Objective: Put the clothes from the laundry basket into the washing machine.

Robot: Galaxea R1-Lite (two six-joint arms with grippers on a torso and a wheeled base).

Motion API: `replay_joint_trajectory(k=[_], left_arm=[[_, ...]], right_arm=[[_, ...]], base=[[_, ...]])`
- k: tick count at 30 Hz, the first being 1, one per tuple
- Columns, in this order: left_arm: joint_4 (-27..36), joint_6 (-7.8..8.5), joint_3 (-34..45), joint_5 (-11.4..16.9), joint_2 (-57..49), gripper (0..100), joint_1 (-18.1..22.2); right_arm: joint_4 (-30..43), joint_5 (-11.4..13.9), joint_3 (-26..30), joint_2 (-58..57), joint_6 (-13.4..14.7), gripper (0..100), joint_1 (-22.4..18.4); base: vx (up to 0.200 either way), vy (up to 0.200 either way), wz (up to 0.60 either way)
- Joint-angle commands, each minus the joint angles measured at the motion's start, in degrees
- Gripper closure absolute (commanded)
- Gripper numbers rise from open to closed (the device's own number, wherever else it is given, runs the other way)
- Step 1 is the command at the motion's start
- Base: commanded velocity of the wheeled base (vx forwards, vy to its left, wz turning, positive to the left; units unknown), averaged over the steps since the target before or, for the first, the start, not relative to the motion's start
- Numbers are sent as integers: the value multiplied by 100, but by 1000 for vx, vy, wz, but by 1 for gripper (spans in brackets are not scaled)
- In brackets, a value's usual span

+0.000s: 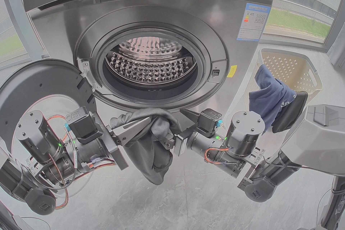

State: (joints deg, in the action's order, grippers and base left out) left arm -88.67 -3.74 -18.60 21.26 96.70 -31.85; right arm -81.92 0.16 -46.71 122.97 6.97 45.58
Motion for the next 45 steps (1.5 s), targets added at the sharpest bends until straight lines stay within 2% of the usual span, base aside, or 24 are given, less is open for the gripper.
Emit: replay_joint_trajectory(k=[1,4,5,13,19,22,23,29,38,45], left_arm=[[-1,-4,-3,1,25,100,4],[-1,-4,-3,1,25,100,4],[-1,-4,-3,1,34,100,13],[-1,-21,-29,-8,104,100,39],[-1,-241,-73,-17,157,100,48],[-1,-250,-65,10,139,100,56],[-1,-250,-65,18,148,0,56],[-1,-461,-108,-34,324,0,56],[-1,-452,-65,-34,473,0,180],[-1,-373,-21,-43,965,0,223]], right_arm=[[-43,2,-145,114,6,0,39],[-61,-7,-233,131,15,0,39],[-61,-16,-233,131,23,100,39],[-131,-7,-136,-106,15,100,39],[-122,-25,294,-581,15,100,12],[-122,-33,426,-809,15,100,12],[-122,-33,488,-888,15,100,12],[-122,-42,681,-1231,23,100,21],[-131,-51,734,-1328,23,100,30],[-131,-60,690,-1433,15,100,30]], base=[[0,0,0],[0,0,0],[0,0,0],[0,0,0],[0,0,0],[0,0,0],[0,0,0],[0,0,0],[0,0,0],[0,0,0]])
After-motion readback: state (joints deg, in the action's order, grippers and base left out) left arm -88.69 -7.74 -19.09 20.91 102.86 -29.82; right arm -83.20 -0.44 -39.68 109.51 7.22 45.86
